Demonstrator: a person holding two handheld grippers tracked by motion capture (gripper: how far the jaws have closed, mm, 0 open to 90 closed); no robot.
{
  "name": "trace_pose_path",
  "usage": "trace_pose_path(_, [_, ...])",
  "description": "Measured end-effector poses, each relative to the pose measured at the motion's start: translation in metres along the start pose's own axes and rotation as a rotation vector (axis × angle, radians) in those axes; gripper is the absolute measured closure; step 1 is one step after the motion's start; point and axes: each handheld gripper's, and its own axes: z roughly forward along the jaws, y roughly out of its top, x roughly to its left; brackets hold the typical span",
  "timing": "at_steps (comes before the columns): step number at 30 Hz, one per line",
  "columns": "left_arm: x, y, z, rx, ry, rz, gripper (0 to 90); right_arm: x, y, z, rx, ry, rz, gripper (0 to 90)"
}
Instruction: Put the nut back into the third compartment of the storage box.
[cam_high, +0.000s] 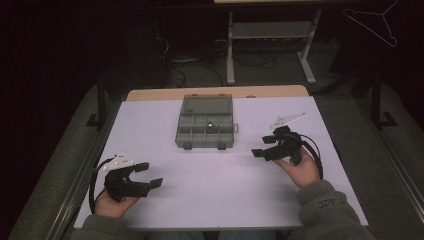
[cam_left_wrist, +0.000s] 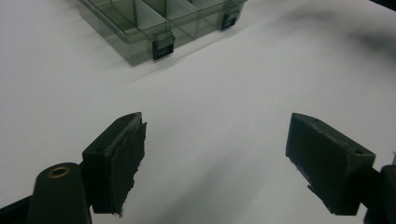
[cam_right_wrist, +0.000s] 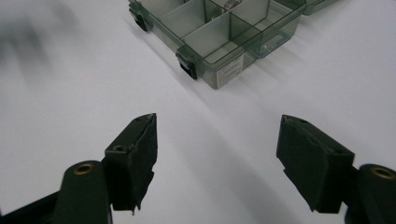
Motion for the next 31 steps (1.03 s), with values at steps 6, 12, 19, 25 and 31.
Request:
trace_pose_path(6, [0.0, 0.0, 0.0, 0.003, 0.0, 0.001, 19.0, 0.006, -0.013, -0.007, -0.018, -0.007, -0.003, 26.1])
trace_pose_path(12, [-0.001, -0.001, 0.001, 0.008, -0.003, 0.003, 19.0, 0.009, -0.028, -0.013, -0.032, -0.013, 0.001, 25.0])
trace_pose_path(19, [-0.002, -0.001, 0.001, 0.008, -0.004, 0.002, 19.0, 0.011, -0.045, -0.017, -0.04, -0.015, 0.01, 23.6])
trace_pose_path(25, [-0.002, -0.001, 0.002, 0.006, -0.006, -0.001, 19.0, 0.013, -0.055, -0.021, -0.056, -0.027, 0.014, 21.2])
trace_pose_path(31, [-0.002, -0.001, 0.002, 0.007, -0.008, -0.001, 19.0, 0.013, -0.059, -0.025, -0.064, -0.029, 0.024, 19.8])
